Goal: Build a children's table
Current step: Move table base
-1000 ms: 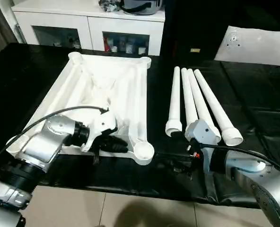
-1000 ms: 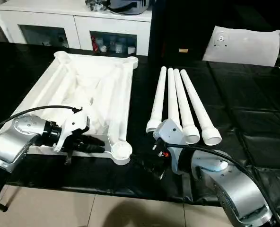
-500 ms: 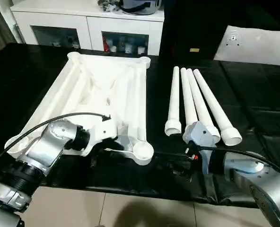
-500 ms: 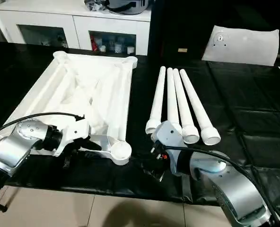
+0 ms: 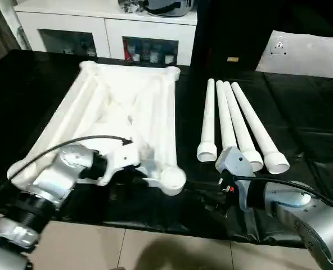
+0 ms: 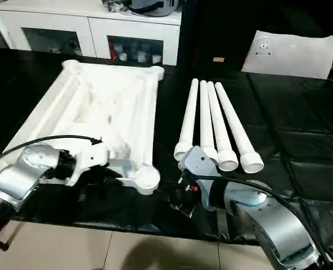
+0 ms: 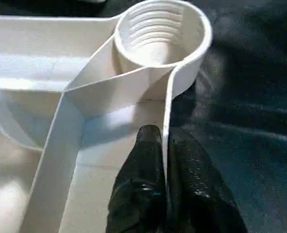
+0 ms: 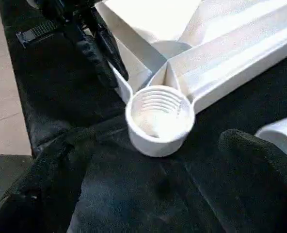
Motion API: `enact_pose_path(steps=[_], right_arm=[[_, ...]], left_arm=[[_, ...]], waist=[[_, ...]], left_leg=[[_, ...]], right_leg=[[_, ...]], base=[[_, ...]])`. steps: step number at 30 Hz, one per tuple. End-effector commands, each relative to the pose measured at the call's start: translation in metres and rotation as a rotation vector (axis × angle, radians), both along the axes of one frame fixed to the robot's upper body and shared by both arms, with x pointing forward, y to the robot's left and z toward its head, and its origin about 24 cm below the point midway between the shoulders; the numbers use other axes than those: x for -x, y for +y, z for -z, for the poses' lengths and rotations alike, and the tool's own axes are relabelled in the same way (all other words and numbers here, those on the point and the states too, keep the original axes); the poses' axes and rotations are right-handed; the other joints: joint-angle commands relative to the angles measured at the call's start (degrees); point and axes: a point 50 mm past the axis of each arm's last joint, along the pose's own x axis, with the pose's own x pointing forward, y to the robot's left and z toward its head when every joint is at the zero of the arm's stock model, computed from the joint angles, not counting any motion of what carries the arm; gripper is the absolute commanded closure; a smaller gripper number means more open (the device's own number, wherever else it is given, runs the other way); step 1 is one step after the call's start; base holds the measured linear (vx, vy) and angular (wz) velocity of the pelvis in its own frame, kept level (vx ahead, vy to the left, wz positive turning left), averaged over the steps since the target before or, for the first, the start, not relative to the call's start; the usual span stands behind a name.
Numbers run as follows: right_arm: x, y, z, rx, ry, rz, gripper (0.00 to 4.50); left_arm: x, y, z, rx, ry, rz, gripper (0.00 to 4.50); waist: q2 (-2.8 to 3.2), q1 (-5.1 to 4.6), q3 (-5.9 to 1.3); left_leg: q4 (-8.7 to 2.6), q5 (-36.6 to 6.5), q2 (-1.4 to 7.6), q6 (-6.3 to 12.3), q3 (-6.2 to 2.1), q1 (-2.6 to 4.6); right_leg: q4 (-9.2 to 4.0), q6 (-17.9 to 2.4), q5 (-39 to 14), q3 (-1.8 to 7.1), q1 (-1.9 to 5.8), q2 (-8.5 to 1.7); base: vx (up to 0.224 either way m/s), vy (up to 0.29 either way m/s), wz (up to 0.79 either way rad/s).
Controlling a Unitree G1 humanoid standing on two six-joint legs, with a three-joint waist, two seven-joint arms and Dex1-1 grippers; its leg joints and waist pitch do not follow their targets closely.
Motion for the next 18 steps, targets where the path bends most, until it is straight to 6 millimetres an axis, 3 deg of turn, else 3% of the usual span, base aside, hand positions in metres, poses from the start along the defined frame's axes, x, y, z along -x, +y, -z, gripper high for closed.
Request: enact_pose_path(steps=[1,5,16,18], right_arm=[[-0.003,0.001,-0.003,0.009,-0.017,-0.014,0.0],[-0.005,0.0,-0.003,0.01,-0.025,-0.005,0.0],[-0.02,0.0,-0.011,-0.043,-0.081,0.112,0.0],[-0.026,0.0,-0.014,-0.072,-0.103,0.163,0.0]], left_arm=[[-0.002,0.009,0.001,0.001,-0.018,-0.064,4.47],[-0.004,0.008,0.003,0.01,-0.041,-0.083,4.47],[-0.006,0.007,-0.001,0.024,-0.06,-0.074,4.47],[-0.007,0.008,-0.004,0.038,-0.055,-0.091,4.06]], waist=[[-0.04,0.49,-2.76],[-0.12,0.45,-2.84],[-0.12,0.59,-2.93],[-0.19,0.62,-2.98]], left_leg=[[-5.17,-8.7,3.08,-0.55,-0.79,-0.31],[-4.95,-6.7,3.13,0.31,-0.57,-0.15],[-4.92,-5.8,3.08,0.15,-0.41,0.0],[-4.92,-5.8,3.03,-0.04,-0.39,0.01]], right_leg=[[-4.04,-13.0,-9.1,2.32,2.53,-4.2],[-3.98,-13.6,-7.0,2.38,2.47,-4.12],[-3.72,-14.3,-5.2,2.38,2.43,-4.08],[-3.76,-14.3,-5.8,2.34,2.46,-4.09]], base=[[0.0,0.0,0.0],[0.0,0.0,0.0],[0.0,0.0,0.0],[0.0,0.0,0.0]])
